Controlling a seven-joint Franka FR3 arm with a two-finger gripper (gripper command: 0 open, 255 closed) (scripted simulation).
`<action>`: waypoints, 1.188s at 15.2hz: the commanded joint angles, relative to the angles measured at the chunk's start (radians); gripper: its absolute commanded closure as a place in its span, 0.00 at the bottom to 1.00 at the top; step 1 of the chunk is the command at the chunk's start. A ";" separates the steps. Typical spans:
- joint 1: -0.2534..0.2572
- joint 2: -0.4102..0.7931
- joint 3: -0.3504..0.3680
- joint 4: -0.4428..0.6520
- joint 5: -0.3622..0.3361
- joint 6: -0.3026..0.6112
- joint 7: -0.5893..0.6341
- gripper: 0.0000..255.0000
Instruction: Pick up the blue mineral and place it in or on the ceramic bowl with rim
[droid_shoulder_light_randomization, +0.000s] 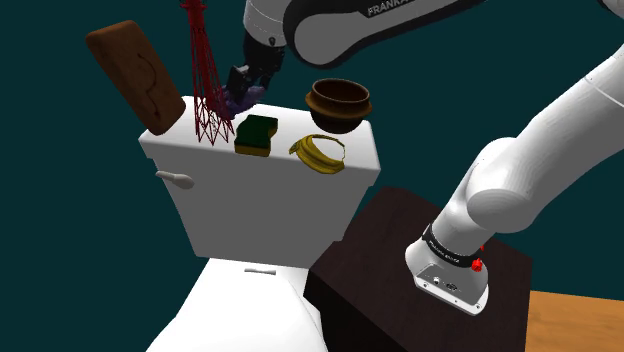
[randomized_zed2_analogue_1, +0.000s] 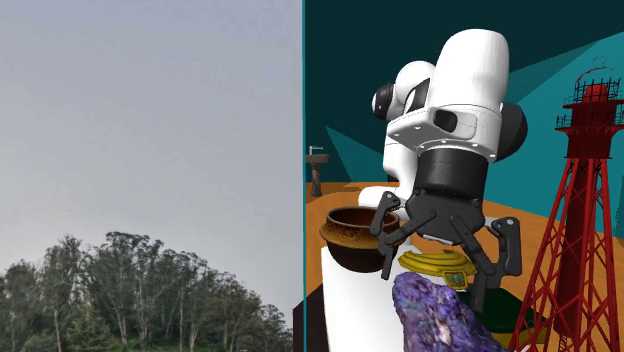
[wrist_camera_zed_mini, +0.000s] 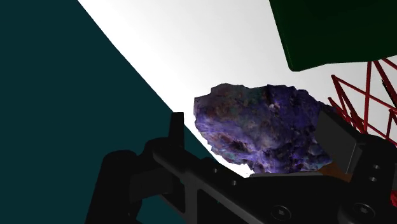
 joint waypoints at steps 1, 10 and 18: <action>-0.008 0.012 -0.008 -0.009 -0.004 -0.015 0.000 1.00; -0.007 -0.003 -0.008 -0.007 0.005 -0.030 -0.008 1.00; 0.000 -0.028 -0.016 0.076 0.032 -0.135 -0.043 1.00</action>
